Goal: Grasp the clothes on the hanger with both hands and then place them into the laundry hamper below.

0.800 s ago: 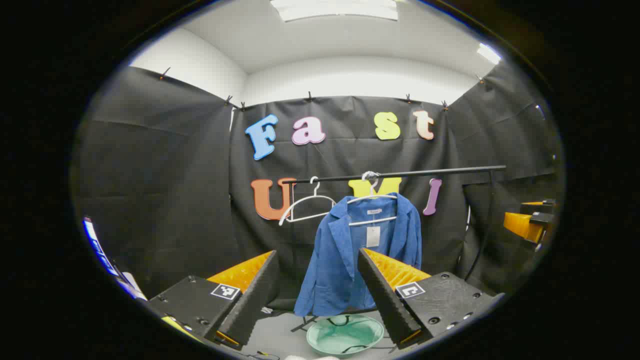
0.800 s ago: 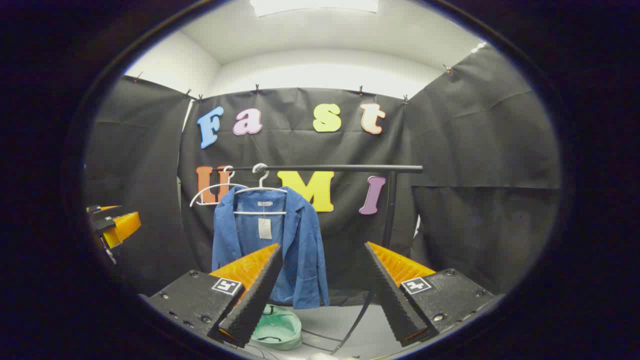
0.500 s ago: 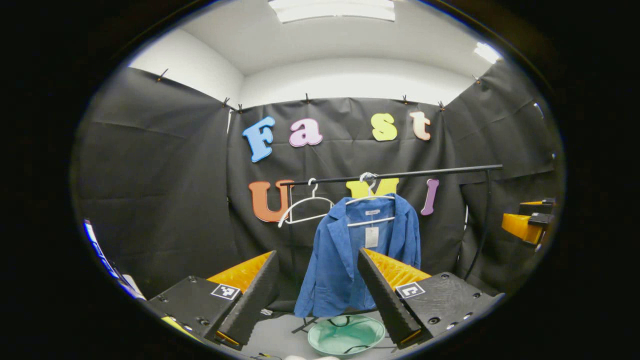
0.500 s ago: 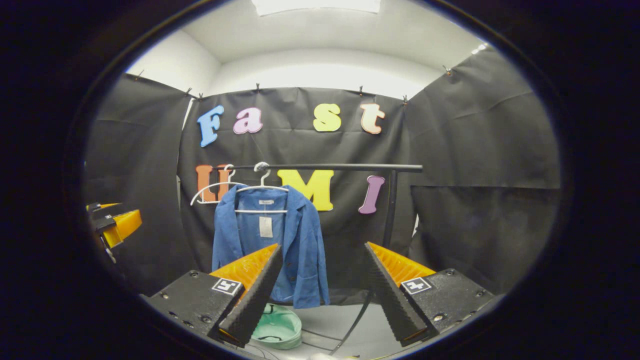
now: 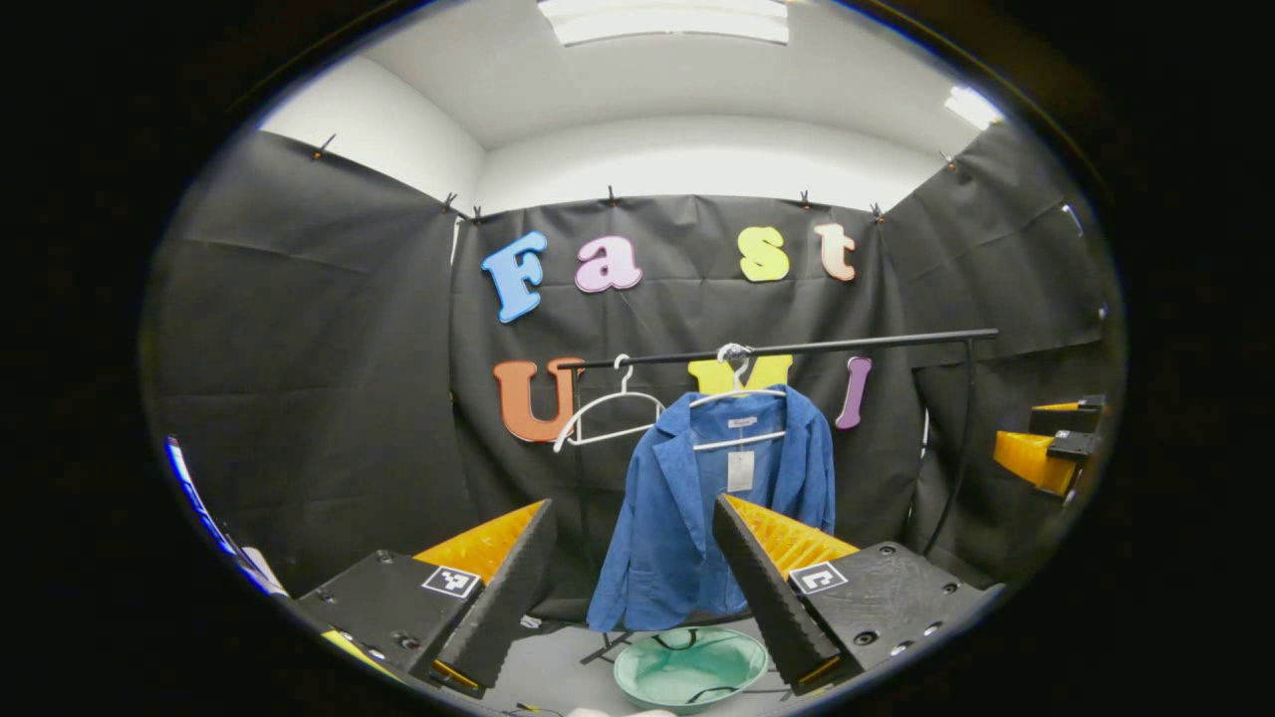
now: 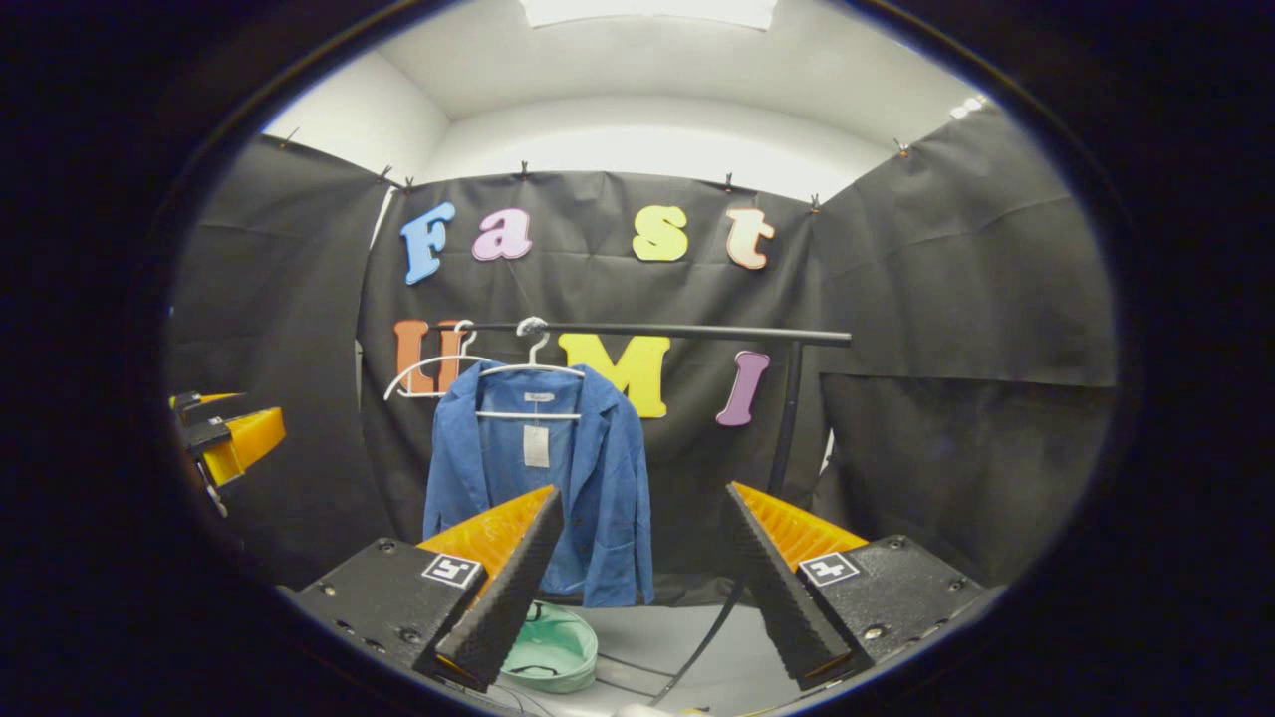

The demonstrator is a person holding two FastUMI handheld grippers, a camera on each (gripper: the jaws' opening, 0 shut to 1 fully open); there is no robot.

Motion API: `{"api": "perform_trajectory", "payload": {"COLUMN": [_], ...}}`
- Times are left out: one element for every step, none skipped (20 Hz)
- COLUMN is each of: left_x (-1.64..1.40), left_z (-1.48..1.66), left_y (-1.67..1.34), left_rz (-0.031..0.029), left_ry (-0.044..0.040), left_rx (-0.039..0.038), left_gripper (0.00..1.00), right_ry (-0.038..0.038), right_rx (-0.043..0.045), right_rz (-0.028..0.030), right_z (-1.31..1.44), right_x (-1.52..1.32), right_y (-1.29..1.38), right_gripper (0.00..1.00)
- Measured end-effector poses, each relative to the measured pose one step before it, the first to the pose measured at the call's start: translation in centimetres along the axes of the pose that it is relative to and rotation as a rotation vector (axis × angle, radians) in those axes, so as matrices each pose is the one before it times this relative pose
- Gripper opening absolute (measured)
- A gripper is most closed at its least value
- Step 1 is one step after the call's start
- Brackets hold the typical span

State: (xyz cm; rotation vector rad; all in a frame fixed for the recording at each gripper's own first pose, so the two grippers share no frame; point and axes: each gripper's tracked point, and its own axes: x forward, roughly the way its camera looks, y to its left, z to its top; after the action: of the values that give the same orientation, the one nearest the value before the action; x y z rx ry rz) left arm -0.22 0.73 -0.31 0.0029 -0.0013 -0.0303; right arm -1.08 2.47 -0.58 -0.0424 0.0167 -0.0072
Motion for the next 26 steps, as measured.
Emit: {"api": "perform_trajectory", "payload": {"left_x": [0.099, 0.197, 0.129, 0.318, 0.358, 0.262, 0.540, 0.551, 0.591, 0.861, 0.792, 0.904, 1.044, 0.962, 1.147, 1.080, 1.189, 1.247, 1.286, 1.065, 1.373, 1.188, 1.211, 1.280, 1.254, 1.195], "left_z": [0.044, 0.003, -0.081, -0.218, -0.048, -0.050, -0.118, -0.143, -0.164, -0.215, -0.135, -0.078, -0.085, -0.260, -0.235, -0.132, -0.146, -0.362, -0.267, -0.154, -0.200, -0.244, -0.097, -0.227, -0.321, -0.519], "left_y": [-0.078, -0.208, -0.223, -0.132, -0.156, -0.128, -0.242, -0.301, -0.406, -0.475, -0.449, -0.510, -0.485, -0.430, -0.511, -0.342, -0.426, -0.366, -0.419, -0.183, -0.181, -0.001, 0.029, -0.176, -0.185, -0.192], "left_rz": [0.00116, -0.00087, -0.00186, -0.00172, 0.00200, 0.00408, 0.00196, 0.00234, 0.00169, 0.00121, 0.00400, 0.00204, 0.00265, 0.00337, 0.00051, 0.00345, 0.00089, 0.00160, -0.00058, 0.00114, 0.00513, 0.01036, 0.01178, 0.00718, 0.00429, 0.00939], "left_ry": [0.00086, 0.00094, 0.00391, 0.00242, 0.00208, 0.00640, 0.00042, 0.00344, 0.00528, 0.00211, 0.00264, -0.00685, -0.00835, -0.00066, -0.00272, -0.00492, -0.00246, 0.00231, -0.00001, -0.00219, -0.00426, -0.00551, -0.01142, -0.00578, -0.00523, 0.00410], "left_rx": [0.00098, 0.00024, 0.00065, 0.00232, 0.00341, 0.00200, -0.00016, -0.00068, 0.00082, 0.00290, 0.00276, 0.00334, 0.00334, 0.00209, -0.00103, -0.00174, -0.00363, -0.00550, -0.00416, -0.00003, 0.00680, 0.00789, 0.00606, 0.00405, 0.00485, 0.00263], "left_gripper": [1.00, 0.98, 0.97, 0.95, 0.97, 1.00, 1.00, 1.00, 0.94, 0.94, 1.00, 0.94, 1.00, 0.99, 0.99, 0.99, 0.99, 0.98, 0.99, 0.96, 0.99, 0.98, 0.99, 0.99, 0.99, 0.99], "right_ry": [0.00125, 0.00004, 0.00164, 0.00088, 0.00399, 0.00334, 0.00637, 0.00688, 0.00049, -0.00166, 0.00686, 0.00604, 0.00191, 0.00555, 0.00769, 0.00056, 0.00188, 0.00029, -0.00315, -0.00123, -0.00037, -0.00242, -0.01016, -0.00476, 0.00067, -0.00579], "right_rx": [-0.00327, -0.00211, -0.00231, -0.00238, -0.00135, 0.00236, 0.00065, -0.00183, -0.00015, 0.00047, -0.00272, -0.00043, 0.00073, 0.00049, -0.00136, 0.00049, 0.00012, -0.00207, 0.00027, -0.00119, -0.00260, 0.00125, 0.00395, -0.00128, -0.00560, -0.00402], "right_rz": [0.00224, 0.00363, 0.00415, 0.00409, 0.00432, 0.00570, 0.01499, 0.00928, 0.01075, 0.00902, 0.00884, 0.01025, 0.00849, 0.00996, 0.01155, 0.01369, 0.00899, 0.00523, 0.00644, 0.00895, 0.00696, 0.00558, 0.00763, 0.00632, 0.00728, 0.00600], "right_z": [0.021, -0.045, 0.053, -0.110, -0.052, -0.182, -0.107, -0.305, -0.118, 0.031, -0.118, -0.314, -0.192, -0.145, -0.258, -0.038, 0.065, -0.111, 0.026, -0.008, -0.165, 0.045, 0.048, -0.026, -0.230, 0.012], "right_x": [0.249, 0.224, 0.321, 0.408, 0.575, 0.590, 0.715, 0.868, 0.906, 1.040, 1.216, 1.178, 1.218, 1.300, 1.191, 1.312, 1.431, 1.368, 1.410, 1.547, 1.463, 1.486, 1.384, 1.473, 1.468, 1.514], "right_y": [0.004, 0.010, 0.111, -0.016, 0.092, -0.019, 0.233, 0.060, -0.023, -0.009, -0.034, -0.058, -0.068, -0.022, -0.048, 0.063, -0.009, -0.134, 0.111, 0.052, 0.091, 0.047, 0.231, 0.163, 0.233, 0.189], "right_gripper": [1.00, 0.99, 1.00, 1.00, 1.00, 0.99, 1.00, 1.00, 1.00, 1.00, 1.00, 1.00, 1.00, 1.00, 1.00, 1.00, 1.00, 1.00, 1.00, 1.00, 1.00, 1.00, 1.00, 1.00, 0.99, 0.99]}}
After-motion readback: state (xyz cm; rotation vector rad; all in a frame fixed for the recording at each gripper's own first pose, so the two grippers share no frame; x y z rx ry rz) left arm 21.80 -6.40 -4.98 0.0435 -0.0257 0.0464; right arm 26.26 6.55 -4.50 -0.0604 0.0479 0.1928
